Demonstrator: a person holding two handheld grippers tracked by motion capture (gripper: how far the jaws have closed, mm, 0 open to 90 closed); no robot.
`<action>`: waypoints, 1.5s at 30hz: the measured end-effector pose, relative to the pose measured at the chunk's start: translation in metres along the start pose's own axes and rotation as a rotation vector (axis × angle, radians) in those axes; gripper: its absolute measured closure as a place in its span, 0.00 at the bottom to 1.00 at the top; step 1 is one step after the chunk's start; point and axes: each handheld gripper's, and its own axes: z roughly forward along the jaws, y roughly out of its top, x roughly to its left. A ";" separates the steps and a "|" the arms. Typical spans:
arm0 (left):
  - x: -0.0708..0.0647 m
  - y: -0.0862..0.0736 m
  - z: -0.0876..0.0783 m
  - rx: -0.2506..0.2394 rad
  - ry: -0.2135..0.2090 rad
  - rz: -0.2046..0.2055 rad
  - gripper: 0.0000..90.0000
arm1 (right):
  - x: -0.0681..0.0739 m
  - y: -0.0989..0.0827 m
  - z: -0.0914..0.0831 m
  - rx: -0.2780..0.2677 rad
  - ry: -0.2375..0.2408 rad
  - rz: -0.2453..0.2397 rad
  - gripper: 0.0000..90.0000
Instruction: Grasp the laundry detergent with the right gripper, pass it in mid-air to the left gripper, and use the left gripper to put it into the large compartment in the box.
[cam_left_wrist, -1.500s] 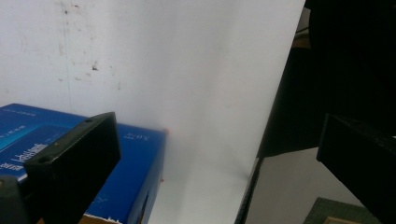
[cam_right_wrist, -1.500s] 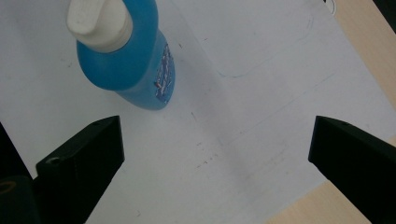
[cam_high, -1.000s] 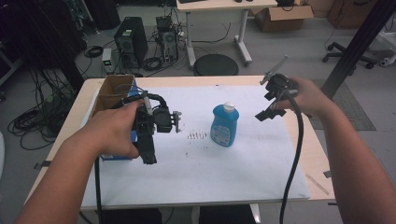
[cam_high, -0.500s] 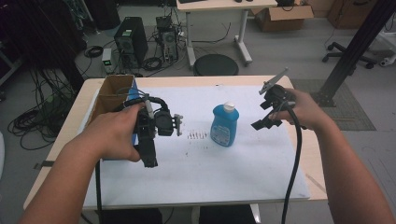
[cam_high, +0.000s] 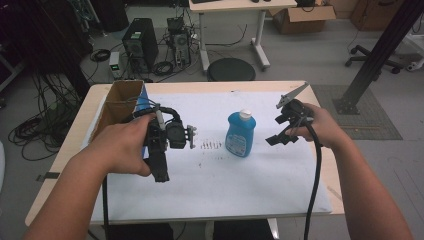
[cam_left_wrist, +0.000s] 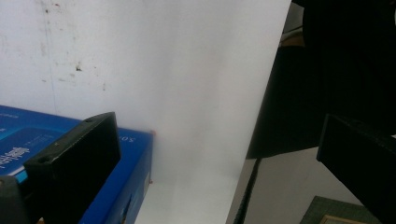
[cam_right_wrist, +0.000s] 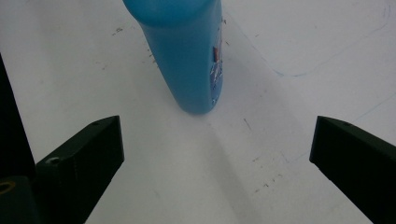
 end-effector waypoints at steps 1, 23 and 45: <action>0.000 0.000 0.000 0.002 0.000 0.000 0.00 | 0.000 -0.001 0.001 -0.003 0.000 0.003 0.03; 0.001 -0.004 0.008 0.001 -0.013 -0.004 0.00 | 0.007 -0.014 0.034 -0.082 0.038 0.008 0.03; 0.002 -0.007 0.013 -0.010 -0.018 -0.004 0.00 | 0.008 -0.019 0.059 -0.228 0.058 0.036 0.02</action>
